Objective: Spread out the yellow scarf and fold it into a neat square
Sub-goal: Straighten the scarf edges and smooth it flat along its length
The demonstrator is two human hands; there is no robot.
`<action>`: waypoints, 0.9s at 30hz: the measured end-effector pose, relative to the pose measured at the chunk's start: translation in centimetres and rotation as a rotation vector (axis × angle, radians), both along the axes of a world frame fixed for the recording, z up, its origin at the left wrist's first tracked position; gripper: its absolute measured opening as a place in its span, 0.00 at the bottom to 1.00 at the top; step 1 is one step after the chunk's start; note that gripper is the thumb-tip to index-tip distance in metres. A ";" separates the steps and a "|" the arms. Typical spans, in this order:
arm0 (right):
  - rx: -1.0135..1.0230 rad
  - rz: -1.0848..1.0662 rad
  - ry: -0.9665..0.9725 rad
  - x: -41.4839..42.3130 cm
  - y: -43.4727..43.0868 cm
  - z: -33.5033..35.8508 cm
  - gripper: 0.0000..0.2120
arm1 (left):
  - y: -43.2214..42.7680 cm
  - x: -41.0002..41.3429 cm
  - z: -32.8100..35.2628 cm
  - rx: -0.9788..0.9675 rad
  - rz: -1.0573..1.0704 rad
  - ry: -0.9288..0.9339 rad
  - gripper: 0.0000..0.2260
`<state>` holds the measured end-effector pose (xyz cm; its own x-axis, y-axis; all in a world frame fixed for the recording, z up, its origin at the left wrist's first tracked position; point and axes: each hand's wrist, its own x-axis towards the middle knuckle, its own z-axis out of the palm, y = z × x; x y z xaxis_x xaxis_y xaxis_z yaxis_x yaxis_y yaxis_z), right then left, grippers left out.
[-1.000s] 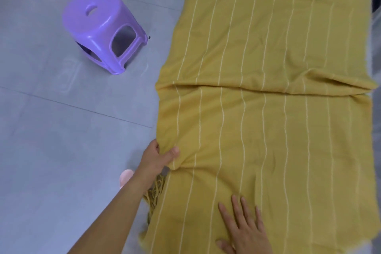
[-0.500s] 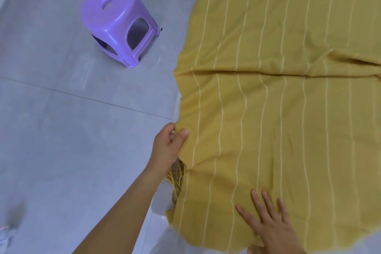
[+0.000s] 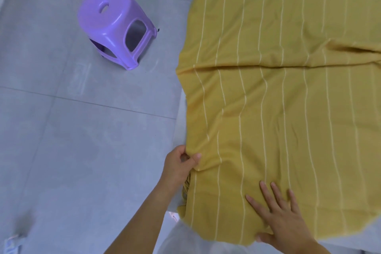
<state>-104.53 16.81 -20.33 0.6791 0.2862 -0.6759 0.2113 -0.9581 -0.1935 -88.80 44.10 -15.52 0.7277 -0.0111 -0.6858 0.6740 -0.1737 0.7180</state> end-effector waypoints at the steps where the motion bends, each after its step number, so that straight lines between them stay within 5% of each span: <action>1: -0.003 -0.003 0.000 0.0 0.0 0.0 0.56 | -0.2 -0.2 0.1 0.042 0.016 -0.051 0.05; 7: -0.018 -0.070 -0.043 0.0 0.4 0.5 0.50 | -0.8 0.2 2.1 0.038 0.145 -0.243 0.04; 14: -0.052 -0.073 -0.039 -0.2 0.4 0.3 0.45 | -0.5 -1.0 1.8 -0.259 0.080 0.082 0.24; 20: -0.048 -0.071 -0.050 -0.2 0.2 0.2 0.45 | -0.4 -3.7 0.3 0.019 0.066 -0.067 0.39; 23: -0.050 -0.074 -0.047 -0.2 0.3 0.3 0.45 | -0.4 -4.9 1.0 0.203 0.152 -0.165 0.39; 27: -0.059 -0.074 -0.051 -0.4 0.3 0.2 0.45 | 0.2 -6.2 0.7 0.385 -0.023 -0.302 0.32</action>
